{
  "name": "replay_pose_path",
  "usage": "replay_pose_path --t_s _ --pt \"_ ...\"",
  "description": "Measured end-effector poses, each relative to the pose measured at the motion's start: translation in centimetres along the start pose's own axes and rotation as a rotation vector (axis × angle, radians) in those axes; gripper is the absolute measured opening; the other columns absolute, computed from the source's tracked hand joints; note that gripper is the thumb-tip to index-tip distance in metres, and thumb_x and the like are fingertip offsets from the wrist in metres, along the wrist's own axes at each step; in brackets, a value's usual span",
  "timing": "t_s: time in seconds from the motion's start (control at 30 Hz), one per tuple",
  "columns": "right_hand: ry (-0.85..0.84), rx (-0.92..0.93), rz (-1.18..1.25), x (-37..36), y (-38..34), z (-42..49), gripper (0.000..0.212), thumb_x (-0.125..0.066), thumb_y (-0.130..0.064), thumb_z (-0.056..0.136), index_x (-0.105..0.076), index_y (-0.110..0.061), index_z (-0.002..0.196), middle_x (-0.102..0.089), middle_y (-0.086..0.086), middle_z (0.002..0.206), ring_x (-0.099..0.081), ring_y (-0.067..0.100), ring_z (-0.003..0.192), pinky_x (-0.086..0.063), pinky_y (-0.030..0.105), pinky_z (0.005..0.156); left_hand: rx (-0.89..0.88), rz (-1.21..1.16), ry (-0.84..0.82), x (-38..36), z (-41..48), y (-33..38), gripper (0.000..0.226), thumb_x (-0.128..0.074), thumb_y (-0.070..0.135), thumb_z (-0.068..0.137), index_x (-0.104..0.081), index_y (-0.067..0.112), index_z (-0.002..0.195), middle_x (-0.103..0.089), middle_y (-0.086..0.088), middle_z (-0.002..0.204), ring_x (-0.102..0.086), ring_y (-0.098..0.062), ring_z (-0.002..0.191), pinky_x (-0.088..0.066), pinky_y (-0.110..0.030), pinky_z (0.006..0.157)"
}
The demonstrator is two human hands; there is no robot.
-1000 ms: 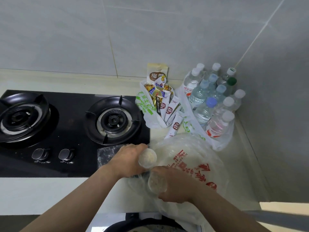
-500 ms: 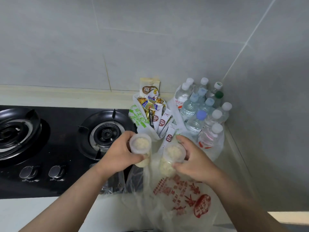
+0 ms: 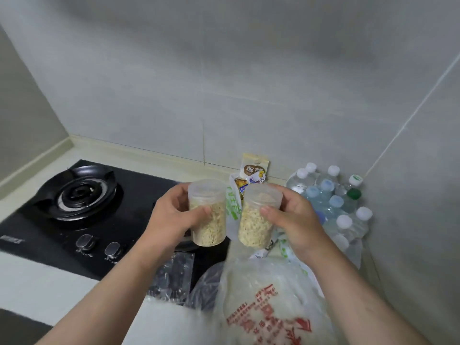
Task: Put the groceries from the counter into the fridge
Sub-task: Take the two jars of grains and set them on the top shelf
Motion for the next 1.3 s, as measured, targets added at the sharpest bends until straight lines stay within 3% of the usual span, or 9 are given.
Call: replay_pose_path --t_s 0.07,0.17,0.27,0.53,0.73,0.9,1.03,1.17,1.3 --pt "-0.054 0.033 0.010 -0.7 -1.3 0.3 0.040 -0.074 -0.012 0.065 -0.070 -0.017 0.105 -0.076 0.004 0.099 -0.071 0.016 0.094 -0.054 0.025 0.075 -0.039 -0.017 0.066 0.5 -1.3 1.2 0.053 -0.080 0.022 0.058 -0.066 0.014 0.108 -0.075 -0.002 0.093 -0.071 -0.017 0.084 -0.055 -0.024 0.060" --pt "-0.159 0.078 0.007 -2.6 -2.9 0.2 0.037 -0.075 -0.011 0.066 -0.070 -0.017 0.103 -0.077 0.001 0.096 -0.072 0.014 0.092 -0.054 0.022 0.073 -0.098 -0.016 0.155 1.7 -3.9 2.8 0.062 -0.078 0.032 0.055 -0.065 0.011 0.112 -0.074 -0.005 0.099 -0.070 -0.020 0.094 -0.056 -0.029 0.072" --pt "-0.290 0.079 0.020 -5.6 -3.5 -0.6 0.032 -0.077 -0.002 0.071 -0.072 -0.020 0.097 -0.077 -0.002 0.091 -0.072 0.010 0.087 -0.056 0.021 0.072 -0.134 -0.006 0.245 3.5 -7.3 4.0 0.067 -0.078 0.032 0.057 -0.062 0.007 0.117 -0.073 -0.008 0.103 -0.070 -0.023 0.098 -0.056 -0.029 0.075" --pt "-0.678 0.141 0.042 -16.8 -6.8 -5.3 0.033 -0.074 -0.011 0.068 -0.078 -0.034 0.091 -0.077 0.002 0.096 -0.072 0.015 0.090 -0.056 0.025 0.072 -0.187 0.085 0.578 9.9 -19.9 7.9 0.069 -0.081 0.033 0.050 -0.064 0.010 0.113 -0.075 -0.005 0.098 -0.072 -0.020 0.090 -0.056 -0.024 0.071" --pt "-0.912 0.183 0.052 -25.7 -8.9 -11.5 0.034 -0.076 -0.014 0.072 -0.075 -0.027 0.103 -0.075 0.007 0.107 -0.070 0.025 0.103 -0.057 0.043 0.086 -0.228 0.134 0.828 14.6 -30.9 10.6 0.073 -0.081 0.037 0.049 -0.063 0.012 0.115 -0.074 -0.004 0.101 -0.071 -0.019 0.094 -0.056 -0.028 0.074" --pt "-1.045 0.189 0.035 -32.0 -10.2 -17.0 0.046 -0.079 -0.008 0.071 -0.067 -0.016 0.115 -0.074 0.006 0.107 -0.070 0.023 0.101 -0.056 0.033 0.079 -0.279 0.122 0.961 17.8 -39.2 12.0 0.077 -0.080 0.036 0.049 -0.062 0.009 0.119 -0.073 -0.008 0.102 -0.071 -0.022 0.095 -0.055 -0.027 0.072" --pt "-1.113 0.191 0.032 -36.7 -10.7 -22.2 0.049 -0.077 -0.012 0.069 -0.066 -0.014 0.117 -0.074 0.009 0.109 -0.070 0.027 0.103 -0.057 0.040 0.087 -0.312 0.098 1.023 19.9 -45.6 12.6 0.072 -0.080 0.035 0.048 -0.064 0.010 0.114 -0.074 -0.003 0.095 -0.071 -0.015 0.088 -0.054 -0.022 0.068" --pt "-1.191 0.194 0.021 -40.8 -11.1 -27.6 0.050 -0.077 -0.012 0.068 -0.067 -0.014 0.117 -0.074 0.009 0.107 -0.070 0.027 0.102 -0.057 0.039 0.087 -0.326 0.100 1.121 22.0 -52.8 12.7 0.073 -0.080 0.036 0.046 -0.064 0.014 0.114 -0.074 -0.003 0.095 -0.070 -0.014 0.087 -0.054 -0.022 0.067" --pt "-1.271 0.192 0.039 -44.4 -11.3 -32.7 0.063 -0.083 -0.024 0.061 -0.065 -0.012 0.120 -0.074 0.006 0.108 -0.070 0.023 0.102 -0.055 0.031 0.082 -0.324 0.128 1.215 23.3 -59.7 12.7 0.070 -0.081 0.035 0.046 -0.066 0.017 0.112 -0.074 -0.006 0.098 -0.070 -0.018 0.090 -0.055 -0.025 0.069"
Point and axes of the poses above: each hand's wrist, its own z-axis towards the middle knuckle, its own x-axis out of the back of the hand, y = z × x, the point moved 9 cm from there along z, towards the middle knuckle
